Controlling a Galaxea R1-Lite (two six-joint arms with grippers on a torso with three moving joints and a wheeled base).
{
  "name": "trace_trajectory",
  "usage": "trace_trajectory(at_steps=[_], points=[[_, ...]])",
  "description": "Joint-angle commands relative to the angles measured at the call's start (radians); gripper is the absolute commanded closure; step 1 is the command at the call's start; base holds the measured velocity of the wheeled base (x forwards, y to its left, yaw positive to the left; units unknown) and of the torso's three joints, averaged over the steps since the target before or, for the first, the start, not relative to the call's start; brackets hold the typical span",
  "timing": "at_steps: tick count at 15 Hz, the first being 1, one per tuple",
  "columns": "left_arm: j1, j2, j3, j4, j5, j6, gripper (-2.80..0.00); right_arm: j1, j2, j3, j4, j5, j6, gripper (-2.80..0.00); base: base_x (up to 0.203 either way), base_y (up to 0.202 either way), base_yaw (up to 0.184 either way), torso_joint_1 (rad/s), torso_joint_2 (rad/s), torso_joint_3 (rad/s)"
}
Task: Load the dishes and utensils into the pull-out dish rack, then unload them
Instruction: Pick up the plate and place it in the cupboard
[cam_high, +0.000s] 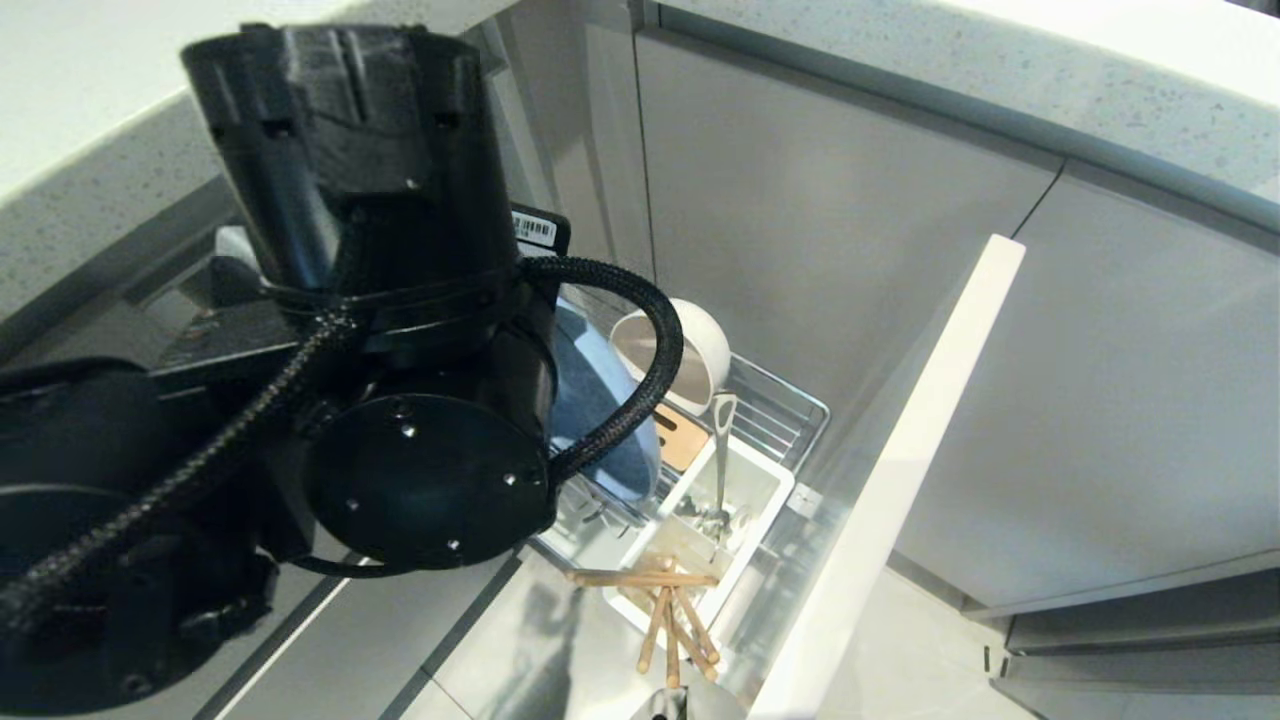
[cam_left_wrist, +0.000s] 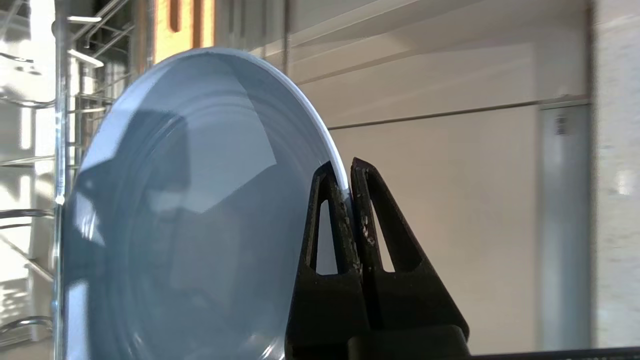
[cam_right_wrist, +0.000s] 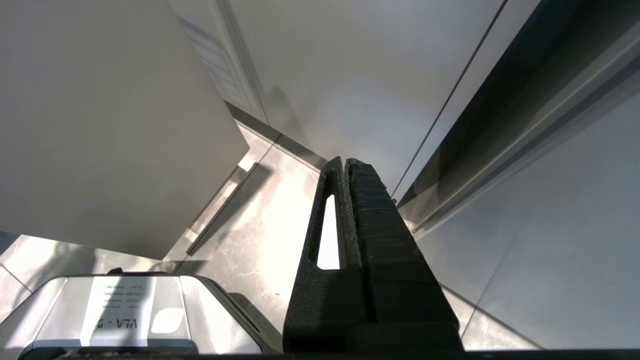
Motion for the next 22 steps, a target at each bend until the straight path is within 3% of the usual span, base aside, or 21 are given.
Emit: trace_trajectory(at_steps=[1,20,21,22], points=[[0.002,0.016,0.008,-0.003,0.008,-0.013,0.00,0.000,0.000,0.002,-0.001,0.000,0.000,0.00,0.000,0.000,0.000,0.000,0.00,0.000],[0.008,0.035,0.080,0.007,0.009,-0.047,0.00,0.000,0.000,0.001,0.000,0.000,0.000,0.00,0.000,0.000,0.000,0.000,0.00,0.000],[0.008,0.035,0.080,0.007,0.010,-0.047,-2.80,0.000,0.000,0.002,-0.001,-0.001,0.000,0.00,0.000,0.000,0.000,0.000,0.00,0.000],[0.008,0.035,0.078,0.007,0.009,-0.047,-2.80,0.000,0.000,0.000,-0.001,0.000,0.000,0.00,0.000,0.000,0.000,0.000,0.00,0.000]])
